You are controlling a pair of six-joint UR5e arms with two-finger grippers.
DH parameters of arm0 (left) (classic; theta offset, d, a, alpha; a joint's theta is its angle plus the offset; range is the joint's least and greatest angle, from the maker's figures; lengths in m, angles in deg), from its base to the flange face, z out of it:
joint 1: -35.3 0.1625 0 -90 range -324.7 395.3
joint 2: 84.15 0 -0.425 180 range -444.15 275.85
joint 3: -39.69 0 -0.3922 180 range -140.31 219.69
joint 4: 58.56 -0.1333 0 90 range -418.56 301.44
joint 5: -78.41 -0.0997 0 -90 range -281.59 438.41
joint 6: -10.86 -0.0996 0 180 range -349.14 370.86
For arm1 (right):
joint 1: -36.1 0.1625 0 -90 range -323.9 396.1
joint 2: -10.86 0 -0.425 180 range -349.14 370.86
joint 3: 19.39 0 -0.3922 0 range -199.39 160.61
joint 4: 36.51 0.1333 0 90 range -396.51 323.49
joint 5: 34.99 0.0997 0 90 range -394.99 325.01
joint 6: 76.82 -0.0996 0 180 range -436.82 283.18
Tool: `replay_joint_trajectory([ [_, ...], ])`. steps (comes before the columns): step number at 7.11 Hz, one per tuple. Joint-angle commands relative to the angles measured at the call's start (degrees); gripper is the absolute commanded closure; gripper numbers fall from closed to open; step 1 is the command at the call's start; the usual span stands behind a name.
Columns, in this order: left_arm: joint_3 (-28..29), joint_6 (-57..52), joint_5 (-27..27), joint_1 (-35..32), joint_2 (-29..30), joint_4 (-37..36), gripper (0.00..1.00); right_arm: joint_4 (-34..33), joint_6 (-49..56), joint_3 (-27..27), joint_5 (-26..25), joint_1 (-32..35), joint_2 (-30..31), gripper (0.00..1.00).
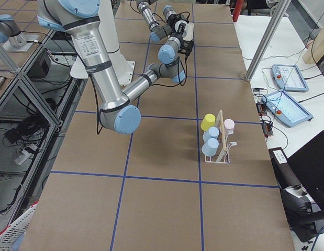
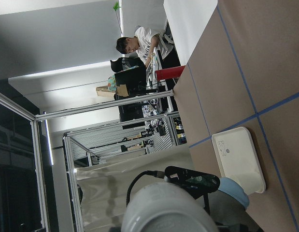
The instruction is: Transfer IKEA cup to right arm and place on rack
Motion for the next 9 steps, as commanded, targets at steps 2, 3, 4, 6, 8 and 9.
replay_joint_trajectory([
  [2,0.3,-7.7,0.4,-3.3,-4.1,-1.7,0.00,-2.9,6.2,-1.3,1.0,5.4,0.8,0.93],
  [3,0.4,-9.8,1.6,-5.2,-5.5,-5.0,0.00,-6.6,13.4,-1.6,4.0,7.5,2.7,0.92],
  [4,0.5,-15.3,6.1,-8.0,-6.9,-8.7,0.00,-10.2,19.8,-1.5,6.4,9.6,4.5,0.92],
  [6,1.0,-21.3,11.9,-12.4,-7.9,-14.3,0.00,-20.0,27.4,-1.9,8.6,15.8,6.2,0.92],
  [8,1.7,-25.1,16.1,-14.3,-7.9,-18.7,0.00,-38.8,46.7,-2.7,15.2,23.0,5.8,0.89],
  [9,1.7,-25.5,16.1,-14.5,-8.8,-18.8,0.00,-46.6,55.2,-2.8,16.3,26.7,5.8,0.89],
])
